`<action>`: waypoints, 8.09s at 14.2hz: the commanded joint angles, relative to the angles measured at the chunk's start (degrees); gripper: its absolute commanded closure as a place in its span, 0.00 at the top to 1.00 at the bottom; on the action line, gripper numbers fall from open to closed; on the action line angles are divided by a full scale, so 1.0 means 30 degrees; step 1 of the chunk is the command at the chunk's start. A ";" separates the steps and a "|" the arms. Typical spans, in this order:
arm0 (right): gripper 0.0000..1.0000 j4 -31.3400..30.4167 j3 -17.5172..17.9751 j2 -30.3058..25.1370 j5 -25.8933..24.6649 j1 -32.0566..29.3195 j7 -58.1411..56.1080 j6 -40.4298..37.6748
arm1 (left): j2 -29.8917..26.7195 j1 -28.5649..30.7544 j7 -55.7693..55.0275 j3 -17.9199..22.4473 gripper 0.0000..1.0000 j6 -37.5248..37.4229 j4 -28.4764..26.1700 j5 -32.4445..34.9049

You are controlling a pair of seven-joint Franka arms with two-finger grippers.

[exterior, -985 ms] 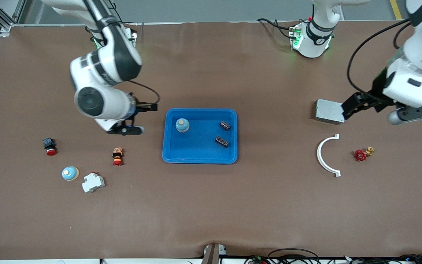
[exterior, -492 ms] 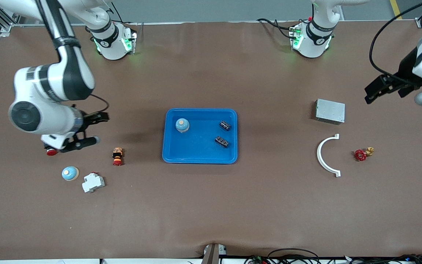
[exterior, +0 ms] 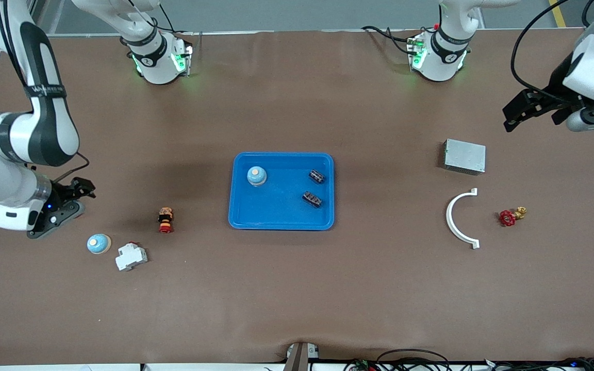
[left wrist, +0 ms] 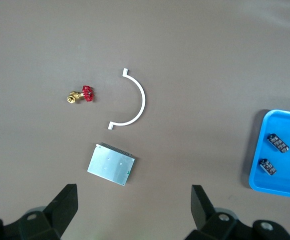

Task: Place electrolytic capacitor and blue bell in tray

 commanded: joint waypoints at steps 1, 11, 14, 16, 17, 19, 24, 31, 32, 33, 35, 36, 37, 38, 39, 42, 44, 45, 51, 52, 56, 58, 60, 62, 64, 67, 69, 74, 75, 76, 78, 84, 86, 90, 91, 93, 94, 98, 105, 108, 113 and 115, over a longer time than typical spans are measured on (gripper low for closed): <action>1.00 0.0229 0.0395 0.1601 -0.0743 -0.0476 -0.1676 0.2414 | -0.0015 0.0148 0.0644 -0.0137 1.00 0.0137 -0.0168 -0.0318; 1.00 0.4125 0.0483 0.6526 -0.0159 -0.1473 -0.4259 0.3478 | -0.0189 0.0265 0.1319 -0.0166 1.00 0.0402 -0.0784 -0.0201; 1.00 0.4390 0.0483 0.7027 0.0458 -0.1356 -0.4259 0.3390 | -0.0277 0.0324 0.1552 0.0008 1.00 0.0284 -0.0726 -0.0230; 1.00 0.4390 0.0512 0.7231 0.0575 -0.1327 -0.4259 0.3389 | -0.0248 0.0527 0.2864 0.0184 1.00 0.0108 -0.0609 -0.0317; 1.00 0.4419 0.0512 0.7406 0.0662 -0.1385 -0.4259 0.3448 | -0.0277 0.0877 0.3423 0.0185 1.00 0.0108 -0.0579 -0.0434; 1.00 0.4477 0.0483 0.7699 0.1072 -0.1356 -0.4289 0.3478 | -0.0306 0.0968 0.3342 0.0156 1.00 -0.0066 -0.0549 -0.0726; 1.00 0.4419 0.0483 0.8111 0.1483 -0.1415 -0.4289 0.4678 | -0.0511 0.0910 0.3165 -0.0020 1.00 -0.0419 -0.0667 -0.0757; 1.00 0.4360 0.0483 0.8404 0.1513 -0.1502 -0.4289 0.4679 | -0.0805 0.0880 0.3077 -0.0108 1.00 -0.0596 -0.0667 -0.0728; 0.77 0.4331 0.0483 0.8404 0.1513 -0.1502 -0.4289 0.4679 | -0.0805 0.0851 0.3077 -0.0108 1.00 -0.0566 -0.0638 -0.0728; 0.52 0.4360 0.0483 0.8404 0.1484 -0.1502 -0.4289 0.4650 | -0.0805 0.0851 0.3077 -0.0166 1.00 -0.0566 -0.0579 -0.0728; 0.18 0.4360 0.0483 0.8346 0.1513 -0.1502 -0.4260 0.4533 | -0.0834 0.0880 0.3107 -0.0166 1.00 -0.0566 -0.0579 -0.0699; 0.18 0.4360 0.0483 0.8288 0.1513 -0.1415 -0.4201 0.4417 | -0.0834 0.0880 0.3107 -0.0166 1.00 -0.0566 -0.0550 -0.0699; 0.18 0.4389 0.0454 0.8113 0.1513 -0.1270 -0.4056 0.4009 | -0.0747 0.0851 0.3107 -0.0166 1.00 -0.0479 -0.0578 -0.0699; 0.17 0.4535 0.0483 0.7937 0.1513 -0.1210 -0.4054 0.2990 | -0.0659 0.0851 0.3107 -0.0166 1.00 -0.0391 -0.0579 -0.0699; 0.17 0.4652 0.0454 0.7529 0.1542 -0.1006 -0.3967 0.2110 | -0.0658 0.0880 0.3107 -0.0166 1.00 -0.0158 -0.0695 -0.0728; 0.17 0.4216 0.0425 0.5627 0.2475 -0.0274 -0.1779 -0.0120 | -0.0629 0.0851 0.3107 -0.0166 1.00 -0.0068 -0.0696 -0.0699; 0.17 0.3747 0.0425 0.4426 0.2888 0.0486 -0.0226 -0.1612 | -0.0629 0.0880 0.3107 -0.0166 1.00 -0.0039 -0.0667 -0.0699; 0.17 0.3600 0.0425 0.3753 0.3470 0.0867 0.1205 -0.2316 | -0.0658 0.0909 0.3107 -0.0166 1.00 -0.0039 -0.0638 -0.0699; 0.17 0.0028 0.0425 -0.0762 0.5580 0.5870 1.3996 -0.3144 | -0.0629 0.0910 0.3107 -0.0137 1.00 0.0138 -0.0608 -0.0494; 0.17 -0.0208 0.0396 -0.0969 0.6281 0.7011 1.6748 -0.2969 | -0.0629 0.0909 0.3107 -0.0137 1.00 0.0166 -0.0579 -0.0494; 0.17 -0.0764 0.0337 -0.0709 0.7431 1.0589 2.2653 0.0185 | -0.0395 0.0909 0.3165 -0.0137 1.00 0.0577 -0.0520 -0.0464; 0.18 -0.0971 0.0220 0.0079 0.7431 1.1589 2.3804 0.1919 | -0.0365 0.0909 0.3165 -0.0137 1.00 0.0606 -0.0520 -0.0493; 0.18 -0.1001 -0.0043 0.0755 0.7431 1.1943 2.3865 0.2509 | -0.0365 0.0880 0.3165 -0.0137 1.00 0.0606 -0.0520 -0.0494; 0.18 -0.1001 -0.0073 0.1312 0.7431 1.2032 2.3866 0.3123 | -0.0394 0.0851 0.3281 -0.0137 1.00 0.0577 -0.0549 -0.0464; 0.19 -0.1059 -0.0073 0.1926 0.7431 1.2178 2.3895 0.3825 | -0.0453 0.0851 0.3399 -0.0137 1.00 0.0577 -0.0520 -0.0464; 0.19 -0.1060 -0.0132 0.2864 0.7431 1.2530 2.3895 0.4618 | -0.0453 0.0880 0.3370 -0.0137 1.00 0.0577 -0.0520 -0.0494; 0.19 -0.0972 -0.0132 0.3275 0.7431 1.2560 2.3895 0.5261 | -0.0599 0.0880 0.3341 -0.0166 1.00 0.0577 -0.0520 -0.0494; 0.20 -0.0241 -0.0161 0.4535 0.7402 1.2589 2.3866 0.5851 | -0.0396 0.0938 0.3400 -0.0108 1.00 0.0635 -0.0229 -0.0581; 0.20 -0.0094 -0.0190 0.4769 0.7402 1.2560 2.3866 0.5851 | -0.0337 0.0939 0.3400 -0.0108 1.00 0.0635 -0.0140 -0.0581; 0.20 0.0139 -0.0307 0.4974 0.7402 1.2560 2.3866 0.5851 | -0.0336 0.0968 0.3400 -0.0108 1.00 0.0635 -0.0139 -0.0552; 0.20 0.0666 -0.0395 0.5501 0.7402 1.2763 2.3895 0.5822 | -0.0365 0.0968 0.3429 -0.0079 1.00 0.0606 -0.0139 -0.0552; 0.56 0.0991 -0.0923 0.6002 0.7431 1.3409 2.4158 0.5734 | -0.0365 0.0939 0.3429 -0.0049 1.00 0.0606 0.0008 -0.0611; 1.00 0.0962 -0.1127 0.5827 0.7431 1.3410 2.4100 0.5413 | -0.0365 0.0939 0.3255 -0.0049 1.00 0.0548 0.0007 -0.0582; 1.00 0.0962 -0.1304 0.5041 0.7256 1.3293 2.3983 0.3780 | -0.0424 0.0939 0.3194 -0.0049 1.00 0.0401 0.0007 -0.0611; 1.00 0.0962 -0.1304 0.4455 0.7139 1.3292 2.3983 0.2669 | -0.0424 0.0939 0.3165 -0.0049 1.00 0.0372 0.0007 -0.0611; 1.00 0.1020 -0.1304 0.3137 0.7109 1.3001 2.3896 0.0675 | -0.0424 0.0939 0.3136 -0.0049 1.00 0.0372 0.0007 -0.0611; 1.00 0.1020 -0.1333 0.2580 0.7080 1.2738 2.3866 -0.0176 | -0.0424 0.0939 0.3136 -0.0049 1.00 0.0372 0.0007 -0.0611; 1.00 0.0991 -0.1333 0.0237 0.6497 1.1537 2.3342 -0.3166 | -0.0424 0.0909 0.3078 -0.0078 1.00 0.0372 0.0007 -0.0611; 1.00 0.0962 -0.1304 -0.4365 0.4003 0.7822 1.8751 -0.8382 | -0.0453 0.0909 0.3077 -0.0108 1.00 0.0254 0.0007 -0.0611; 1.00 0.0671 -0.1304 -0.5391 0.3945 0.5624 1.6169 -0.9031 | -0.0395 0.0909 0.3077 -0.0137 1.00 0.0254 -0.0022 -0.0582; 1.00 0.0228 -0.1304 -0.6799 0.3447 0.3308 1.5721 -0.8653 | -0.0336 0.0880 0.3077 -0.0137 1.00 0.0284 0.0037 -0.0640; 1.00 0.0171 -0.1304 -0.7267 0.2950 0.2427 1.5750 -0.7747 | -0.0336 0.0880 0.3106 -0.0137 1.00 0.0284 0.0037 -0.0611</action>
